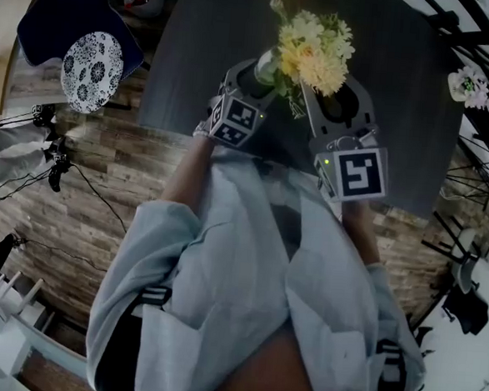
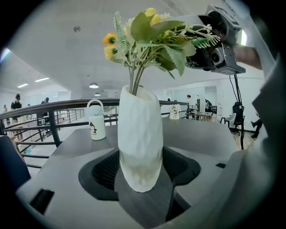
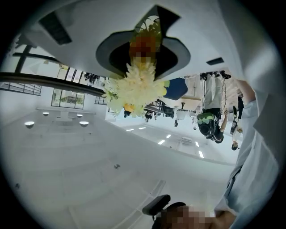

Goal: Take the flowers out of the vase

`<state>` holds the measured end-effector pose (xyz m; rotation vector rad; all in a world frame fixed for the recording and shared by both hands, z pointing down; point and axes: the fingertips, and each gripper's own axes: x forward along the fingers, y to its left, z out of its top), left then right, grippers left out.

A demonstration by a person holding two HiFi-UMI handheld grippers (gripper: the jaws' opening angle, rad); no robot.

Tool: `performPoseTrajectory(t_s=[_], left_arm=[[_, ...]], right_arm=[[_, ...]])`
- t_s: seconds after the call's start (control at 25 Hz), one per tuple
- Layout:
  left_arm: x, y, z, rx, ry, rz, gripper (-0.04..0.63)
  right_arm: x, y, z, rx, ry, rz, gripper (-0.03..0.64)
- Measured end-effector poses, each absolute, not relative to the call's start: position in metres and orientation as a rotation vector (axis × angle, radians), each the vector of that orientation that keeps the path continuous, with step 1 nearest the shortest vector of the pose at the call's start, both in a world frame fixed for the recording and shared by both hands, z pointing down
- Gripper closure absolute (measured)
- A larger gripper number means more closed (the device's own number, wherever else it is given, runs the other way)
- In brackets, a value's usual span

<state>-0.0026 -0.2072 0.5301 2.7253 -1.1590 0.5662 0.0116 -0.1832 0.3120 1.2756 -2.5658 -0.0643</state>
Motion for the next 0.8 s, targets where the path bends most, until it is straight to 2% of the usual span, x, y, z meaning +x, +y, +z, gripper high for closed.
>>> performPoseTrajectory(t_s=[0.8], left_arm=[[0.002,-0.207,0.529,2.712,-1.172,0.591,0.293]], right_arm=[[0.046,-0.184,0.234,1.367,-2.657,-0.105,0.509]])
